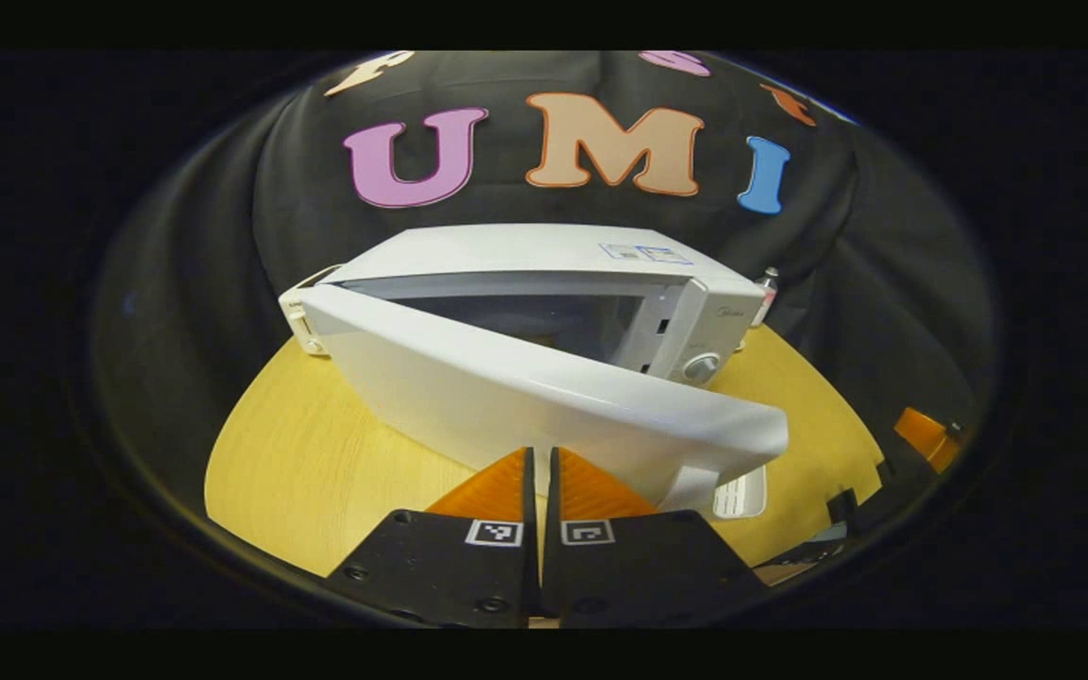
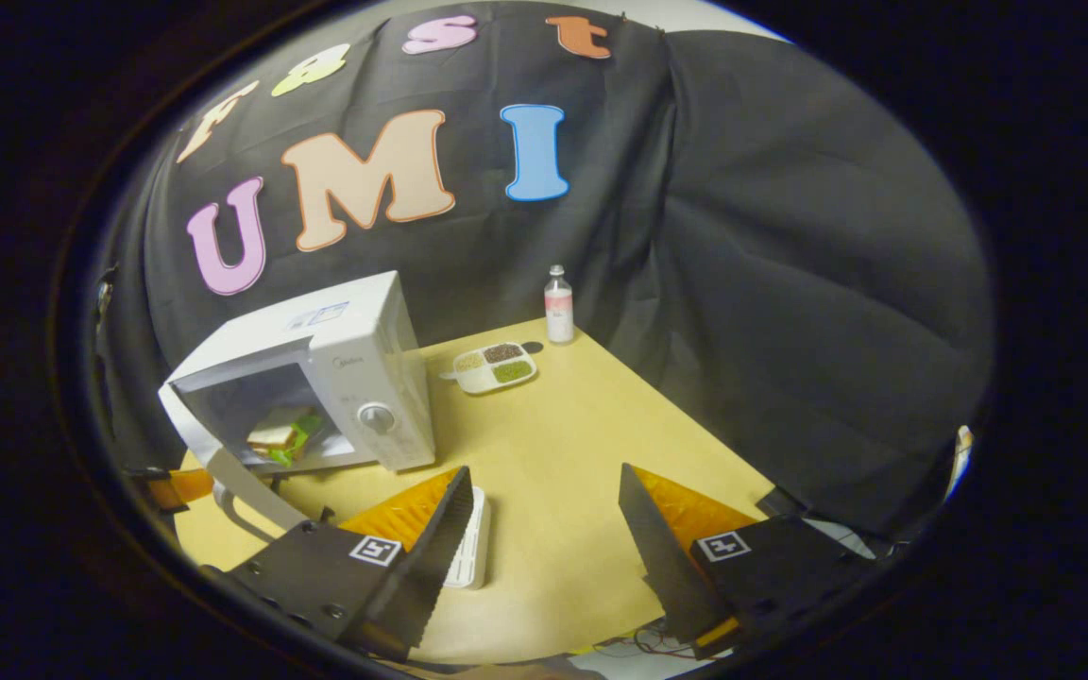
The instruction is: Open the microwave oven with the left hand, put the food in, and close the microwave oven.
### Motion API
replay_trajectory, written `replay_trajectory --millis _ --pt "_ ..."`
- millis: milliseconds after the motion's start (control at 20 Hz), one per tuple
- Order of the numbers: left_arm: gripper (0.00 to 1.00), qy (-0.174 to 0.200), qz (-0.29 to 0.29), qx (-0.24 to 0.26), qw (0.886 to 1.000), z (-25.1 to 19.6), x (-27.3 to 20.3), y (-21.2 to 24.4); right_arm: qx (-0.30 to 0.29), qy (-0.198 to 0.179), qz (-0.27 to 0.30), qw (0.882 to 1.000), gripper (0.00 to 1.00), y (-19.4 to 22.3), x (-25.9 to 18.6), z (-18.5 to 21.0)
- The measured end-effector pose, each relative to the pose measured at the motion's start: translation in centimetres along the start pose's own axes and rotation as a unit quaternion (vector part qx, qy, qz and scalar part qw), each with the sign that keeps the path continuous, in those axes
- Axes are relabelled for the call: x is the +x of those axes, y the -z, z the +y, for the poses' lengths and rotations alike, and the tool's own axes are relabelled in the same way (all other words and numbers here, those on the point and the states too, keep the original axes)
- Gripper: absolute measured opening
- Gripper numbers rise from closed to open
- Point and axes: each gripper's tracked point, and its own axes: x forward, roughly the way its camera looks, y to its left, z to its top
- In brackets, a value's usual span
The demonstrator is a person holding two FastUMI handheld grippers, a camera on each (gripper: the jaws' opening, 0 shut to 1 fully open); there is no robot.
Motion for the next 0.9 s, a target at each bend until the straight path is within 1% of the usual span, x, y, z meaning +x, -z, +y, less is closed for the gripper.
replay_trajectory --millis 250,300,350,400,450,500,550,600,650,750,800,850,900 --pt "0.00 -0.013 -0.016 0.009 1.000 -0.8 1.1 -1.3 0.000 -0.009 0.006 1.000 0.97 0.1 0.6 -0.9" --pt "0.02 -0.014 -0.019 0.012 1.000 -0.9 1.3 -1.5 0.000 -0.009 0.005 1.000 0.93 -0.1 0.6 -1.2" --pt "0.03 -0.016 -0.020 0.014 1.000 -1.0 1.5 -1.7 0.003 -0.010 0.003 1.000 0.93 -0.2 0.7 -1.3" --pt "0.00 -0.019 -0.021 0.016 0.999 -1.1 1.9 -1.8 0.007 -0.010 0.003 1.000 0.93 -0.2 0.8 -1.3" --pt "0.00 -0.022 -0.020 0.018 0.999 -1.1 2.1 -2.0 0.012 -0.010 0.005 1.000 0.97 -0.2 0.8 -1.3" --pt "0.00 -0.024 -0.022 0.019 0.999 -1.3 2.4 -2.3 0.018 -0.012 0.008 1.000 0.97 -0.1 0.9 -1.3" --pt "0.00 -0.023 -0.023 0.019 0.999 -1.5 2.7 -2.5 0.022 -0.014 0.011 1.000 0.93 0.1 0.9 -1.2" --pt "0.00 -0.022 -0.025 0.015 0.999 -1.9 3.1 -2.7 0.026 -0.015 0.012 0.999 0.93 0.1 1.0 -1.1" --pt "0.00 -0.018 -0.027 0.008 0.999 -2.3 3.5 -3.1 0.030 -0.017 0.012 0.999 0.97 0.1 1.0 -1.1" --pt "0.00 -0.012 -0.033 -0.013 0.999 -2.9 4.2 -4.0 0.037 -0.022 0.012 0.999 0.97 0.0 1.0 -0.8" --pt "0.01 -0.011 -0.037 -0.021 0.999 -3.2 4.6 -4.5 0.039 -0.023 0.013 0.999 0.93 0.1 1.1 -0.8" --pt "0.01 -0.009 -0.042 -0.026 0.999 -3.5 4.9 -5.0 0.039 -0.023 0.016 0.999 0.97 0.2 1.3 -0.8" --pt "0.00 -0.008 -0.046 -0.028 0.999 -3.6 5.5 -5.5 0.038 -0.023 0.019 0.999 0.92 0.3 1.3 -0.9"
